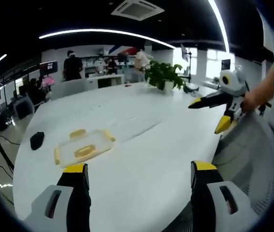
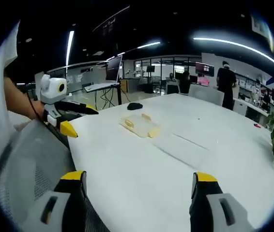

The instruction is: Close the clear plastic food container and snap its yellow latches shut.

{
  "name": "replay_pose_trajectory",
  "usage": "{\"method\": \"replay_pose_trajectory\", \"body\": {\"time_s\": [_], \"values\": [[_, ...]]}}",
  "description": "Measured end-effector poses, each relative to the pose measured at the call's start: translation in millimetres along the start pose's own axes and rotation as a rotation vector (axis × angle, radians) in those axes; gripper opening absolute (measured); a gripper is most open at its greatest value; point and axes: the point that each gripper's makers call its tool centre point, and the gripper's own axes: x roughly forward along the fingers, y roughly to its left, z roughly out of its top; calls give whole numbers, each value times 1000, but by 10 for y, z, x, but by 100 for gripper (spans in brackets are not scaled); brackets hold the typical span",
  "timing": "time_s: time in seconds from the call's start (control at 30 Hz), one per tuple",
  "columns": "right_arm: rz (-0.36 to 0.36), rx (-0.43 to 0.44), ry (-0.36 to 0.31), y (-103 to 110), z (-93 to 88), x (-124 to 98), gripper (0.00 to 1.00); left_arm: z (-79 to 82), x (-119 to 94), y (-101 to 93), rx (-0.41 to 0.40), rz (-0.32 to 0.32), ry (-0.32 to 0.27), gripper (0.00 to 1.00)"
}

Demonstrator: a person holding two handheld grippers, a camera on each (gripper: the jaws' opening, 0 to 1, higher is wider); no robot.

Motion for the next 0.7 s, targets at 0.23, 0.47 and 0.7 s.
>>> {"method": "replay_pose_trajectory", "body": {"time_s": [0.23, 0.47, 0.7], "values": [[20, 10, 22, 21, 28, 128, 89, -40, -14, 69, 8, -42, 15, 85], [39, -37, 64, 9, 105, 294, 86, 4, -33, 270, 23, -56, 14, 83], [45, -113, 91, -99, 225, 490, 79, -54, -6, 433, 33, -104, 49, 82]]}}
